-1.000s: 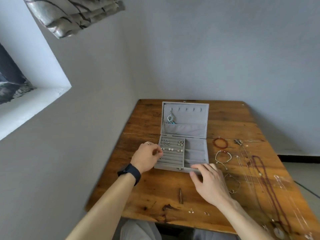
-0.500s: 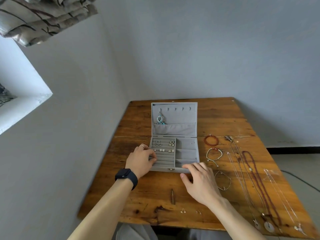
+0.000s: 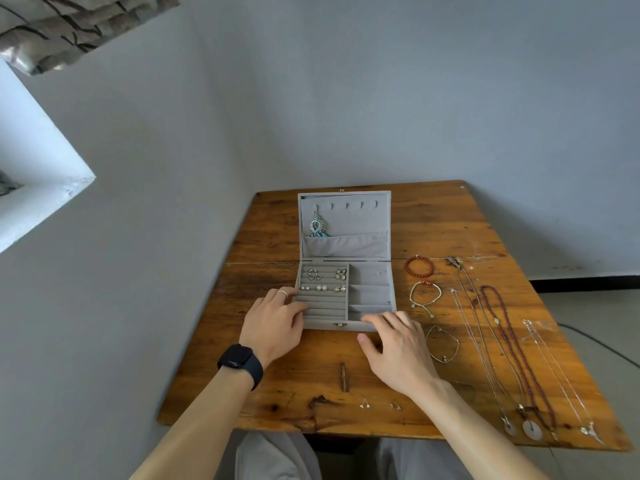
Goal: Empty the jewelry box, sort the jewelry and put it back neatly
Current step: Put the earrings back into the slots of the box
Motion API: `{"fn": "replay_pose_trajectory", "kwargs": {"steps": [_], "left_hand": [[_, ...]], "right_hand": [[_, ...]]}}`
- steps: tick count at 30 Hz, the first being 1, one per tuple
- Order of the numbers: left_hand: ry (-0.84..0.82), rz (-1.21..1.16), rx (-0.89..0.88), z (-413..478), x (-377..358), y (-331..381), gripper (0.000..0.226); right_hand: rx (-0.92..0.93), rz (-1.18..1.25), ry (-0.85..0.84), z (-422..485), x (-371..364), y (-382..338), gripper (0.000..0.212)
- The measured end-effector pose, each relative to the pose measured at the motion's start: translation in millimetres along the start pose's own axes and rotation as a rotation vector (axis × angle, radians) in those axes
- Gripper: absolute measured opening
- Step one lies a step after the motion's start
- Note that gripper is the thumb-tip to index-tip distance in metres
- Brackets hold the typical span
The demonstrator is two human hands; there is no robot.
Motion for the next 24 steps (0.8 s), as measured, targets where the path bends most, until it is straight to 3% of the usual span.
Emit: {"fn": "replay_pose_trajectory", "kwargs": {"steps": [9,24], "left_hand": [[0.124,0.021,-0.1,-16,6,12,0.03],[0.075,0.261,-0.179,-16,-12,21,0.043]], "right_hand": [[-0.003,0.002,0.006,-3,2,-2,0.035],[-0.002,-0.002,-0.026,-3,4,-2,0.039]]}}
Point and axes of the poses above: each hand's wrist, its own z-axis towards the middle knuckle, its own x-axis out of the back of the hand, y = z × x, the point moved 6 cm from there along z, towards the middle knuckle, and after that the axes turned 8 degrees about -z, right-handed, at the moved point
